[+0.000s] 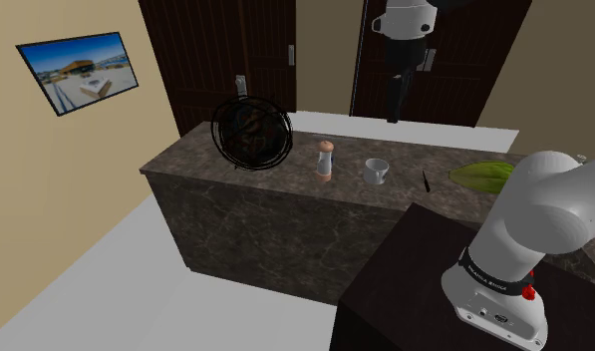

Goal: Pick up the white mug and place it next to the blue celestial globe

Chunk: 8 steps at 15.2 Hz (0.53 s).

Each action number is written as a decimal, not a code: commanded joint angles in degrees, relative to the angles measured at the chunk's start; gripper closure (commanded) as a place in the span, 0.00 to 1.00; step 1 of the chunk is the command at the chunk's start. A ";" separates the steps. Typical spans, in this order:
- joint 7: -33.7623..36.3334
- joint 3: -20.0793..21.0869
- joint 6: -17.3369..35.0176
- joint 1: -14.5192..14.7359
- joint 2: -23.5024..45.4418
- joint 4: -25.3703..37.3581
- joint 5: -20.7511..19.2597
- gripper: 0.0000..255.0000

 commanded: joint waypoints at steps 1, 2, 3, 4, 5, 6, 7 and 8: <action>0.00 0.00 0.00 0.00 0.00 0.00 0.00 0.00; -1.11 -1.11 1.51 -0.37 0.21 -1.09 -0.63 0.00; -2.22 -2.23 3.04 -0.75 0.51 -2.11 -1.25 0.00; -3.32 -3.36 4.59 -1.13 0.91 -3.05 -1.88 0.00; -4.42 -4.49 6.16 -1.53 1.41 -3.91 -2.49 0.00; -5.52 -5.62 7.76 -1.94 2.00 -4.70 -3.09 0.00; -6.61 -6.76 9.38 -2.35 2.69 -5.41 -3.67 0.00; -7.70 -7.91 11.01 -2.75 3.48 -6.04 -4.24 0.00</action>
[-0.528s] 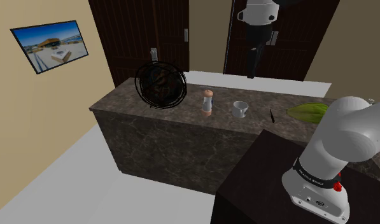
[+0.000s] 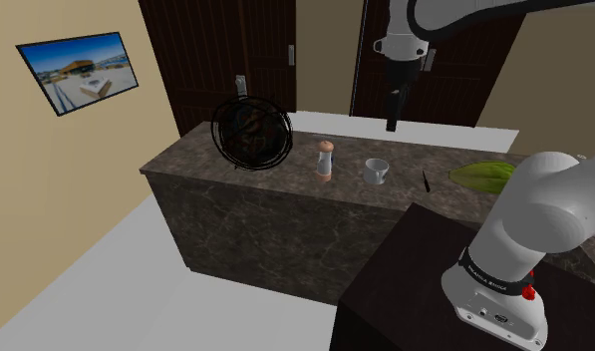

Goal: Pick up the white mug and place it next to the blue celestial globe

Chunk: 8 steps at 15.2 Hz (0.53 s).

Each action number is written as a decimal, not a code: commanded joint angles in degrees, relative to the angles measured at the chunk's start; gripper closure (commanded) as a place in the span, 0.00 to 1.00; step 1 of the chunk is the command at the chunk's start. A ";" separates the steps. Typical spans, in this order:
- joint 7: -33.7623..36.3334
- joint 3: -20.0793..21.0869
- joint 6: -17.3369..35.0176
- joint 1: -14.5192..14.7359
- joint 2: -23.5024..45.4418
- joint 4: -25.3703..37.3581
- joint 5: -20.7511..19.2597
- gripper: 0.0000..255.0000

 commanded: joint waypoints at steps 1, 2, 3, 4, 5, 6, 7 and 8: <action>-2.54 -2.56 3.42 -0.93 1.69 -1.16 -1.31 0.00; -3.64 -3.71 5.09 -1.32 2.68 -1.63 -1.82 0.00; -4.73 -4.88 6.77 -1.68 3.77 -2.01 -2.30 0.00; -5.83 -6.05 8.46 -2.02 4.95 -2.31 -2.73 0.00; -6.95 -7.21 10.16 -2.35 6.23 -2.53 -3.11 0.00; -8.09 -8.38 11.87 -2.65 7.61 -2.66 -3.44 0.00; -9.24 -9.54 13.58 -2.93 9.07 -2.70 -3.69 0.00; -10.41 -10.70 15.28 -3.17 10.63 -2.66 -3.88 0.00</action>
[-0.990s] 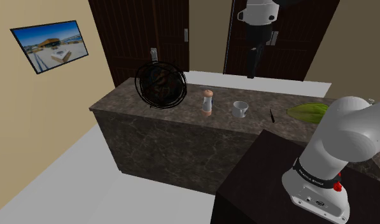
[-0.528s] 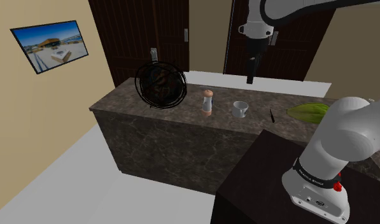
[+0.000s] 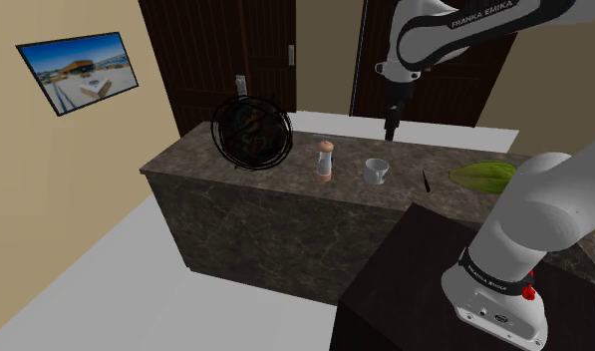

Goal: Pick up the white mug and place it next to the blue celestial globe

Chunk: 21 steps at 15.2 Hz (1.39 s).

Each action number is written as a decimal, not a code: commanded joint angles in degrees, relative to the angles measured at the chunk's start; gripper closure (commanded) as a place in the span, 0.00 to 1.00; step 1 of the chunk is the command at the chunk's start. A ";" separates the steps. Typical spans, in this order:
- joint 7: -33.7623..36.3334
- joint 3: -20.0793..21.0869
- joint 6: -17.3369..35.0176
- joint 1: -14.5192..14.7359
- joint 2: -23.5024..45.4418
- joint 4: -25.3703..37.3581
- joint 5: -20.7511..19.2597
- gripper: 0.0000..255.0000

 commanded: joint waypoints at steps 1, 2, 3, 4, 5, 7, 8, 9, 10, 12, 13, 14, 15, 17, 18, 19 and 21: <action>-2.44 -2.30 3.16 -0.46 3.06 0.37 -0.31 0.00; -3.67 -3.47 4.84 -0.62 4.78 0.59 -0.32 0.00; -4.95 -4.63 6.51 -0.75 6.58 0.88 -0.23 0.00; -6.28 -5.78 8.15 -0.84 8.45 1.26 -0.01 0.00; -7.67 -6.91 9.77 -0.89 10.41 1.72 0.33 0.00; -10.65 -9.12 12.89 -0.91 14.52 2.88 1.47 0.00; -12.27 -10.19 14.39 -0.88 16.68 3.59 2.28 0.00; -13.98 -11.21 15.82 -0.84 18.91 4.37 3.28 0.00; -15.79 -12.17 17.20 -0.80 21.20 5.23 4.48 0.00; -19.73 -13.82 19.70 -0.85 25.97 7.21 7.47 0.00; -21.85 -14.48 20.81 -0.97 28.44 8.32 9.26 0.00; -24.05 -14.99 21.80 -1.19 30.95 9.53 11.20 0.00; -26.30 -15.31 22.67 -1.56 33.48 10.82 13.28 0.00; -30.80 -15.40 24.03 -2.76 38.59 13.67 17.62 0.00; -32.96 -15.11 24.53 -3.65 41.11 15.23 19.74 0.00; -35.03 -14.71 24.91 -4.63 43.61 16.88 21.80 0.00; -38.79 -13.57 25.37 -6.91 48.50 20.42 25.53 0.00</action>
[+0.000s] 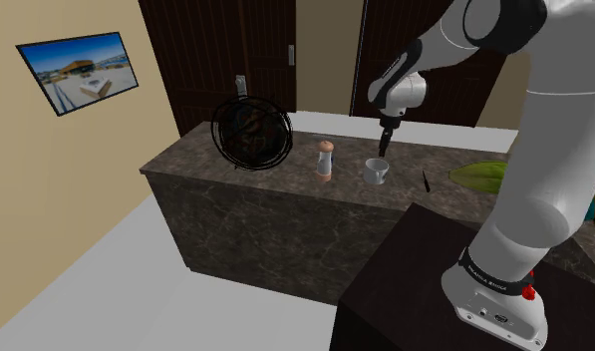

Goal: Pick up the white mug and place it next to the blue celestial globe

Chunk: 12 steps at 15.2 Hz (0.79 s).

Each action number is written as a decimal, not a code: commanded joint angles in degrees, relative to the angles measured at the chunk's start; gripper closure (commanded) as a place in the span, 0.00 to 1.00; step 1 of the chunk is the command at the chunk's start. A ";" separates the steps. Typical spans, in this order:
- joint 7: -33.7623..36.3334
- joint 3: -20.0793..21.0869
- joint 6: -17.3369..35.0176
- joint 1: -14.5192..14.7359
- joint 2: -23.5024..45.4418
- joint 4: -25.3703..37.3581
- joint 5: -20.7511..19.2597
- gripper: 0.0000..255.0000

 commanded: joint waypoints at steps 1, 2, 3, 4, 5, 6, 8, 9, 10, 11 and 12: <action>-4.07 1.19 0.35 -2.55 5.23 3.96 3.91 0.00; -5.60 1.90 0.38 -3.81 7.58 5.92 5.41 0.00; -6.97 2.67 0.34 -5.13 9.89 7.96 6.74 0.00; -8.21 3.43 0.24 -6.43 12.18 10.07 7.94 0.00; -9.33 4.16 0.07 -7.71 14.46 12.25 9.01 0.00; -10.33 4.88 -0.15 -8.98 16.73 14.52 9.95 0.00; -12.00 6.23 -0.78 -11.44 21.26 19.31 11.50 0.00; -12.20 6.45 -0.89 -11.82 21.93 20.05 11.68 0.00; -12.36 6.70 -0.41 -11.97 22.50 20.12 11.95 0.00; -12.53 6.94 0.07 -12.12 23.06 20.21 12.22 0.00; -12.69 7.19 0.54 -12.28 23.64 20.30 12.49 0.00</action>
